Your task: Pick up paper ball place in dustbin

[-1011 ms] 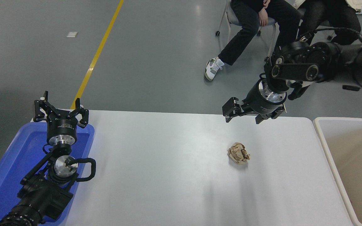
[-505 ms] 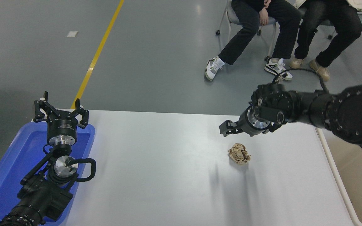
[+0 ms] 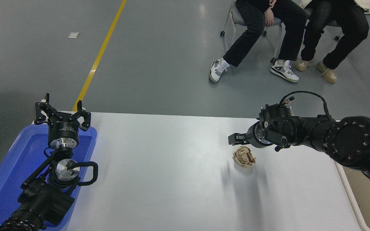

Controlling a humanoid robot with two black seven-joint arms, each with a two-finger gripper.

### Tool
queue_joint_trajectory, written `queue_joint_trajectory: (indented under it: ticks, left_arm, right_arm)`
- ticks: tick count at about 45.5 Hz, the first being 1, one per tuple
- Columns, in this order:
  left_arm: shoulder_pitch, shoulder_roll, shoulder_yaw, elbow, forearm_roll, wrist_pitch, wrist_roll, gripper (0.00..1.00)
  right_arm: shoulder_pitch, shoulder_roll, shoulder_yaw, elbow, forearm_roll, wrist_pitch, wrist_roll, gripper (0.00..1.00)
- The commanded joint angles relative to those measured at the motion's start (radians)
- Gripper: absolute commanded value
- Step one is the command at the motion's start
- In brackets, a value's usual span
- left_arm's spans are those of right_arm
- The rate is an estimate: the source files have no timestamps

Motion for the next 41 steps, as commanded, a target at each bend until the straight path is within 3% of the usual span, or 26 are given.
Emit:
queue_joint_trajectory:
  ticks: [1, 30, 36, 41]
  left_arm:
    - [0.000, 0.000, 0.000, 0.000, 0.000, 0.000, 0.000, 0.99]
    - [-0.001, 0.000, 0.000, 0.000, 0.000, 0.000, 0.000, 0.99]
    - [-0.001, 0.000, 0.000, 0.000, 0.000, 0.000, 0.000, 0.99]
    - [-0.001, 0.000, 0.000, 0.000, 0.000, 0.000, 0.000, 0.99]
  right_arm:
    - [-0.038, 0.001, 0.018, -0.019, -0.016, -0.008, 0.000, 1.00]
    - [-0.120, 0.001, 0.055, -0.065, -0.021, -0.040, 0.000, 1.00]
    - [-0.132, 0.001, 0.063, -0.065, -0.021, -0.042, 0.000, 0.95]
    - [-0.140, 0.001, 0.069, -0.065, -0.021, -0.043, 0.003, 0.80]
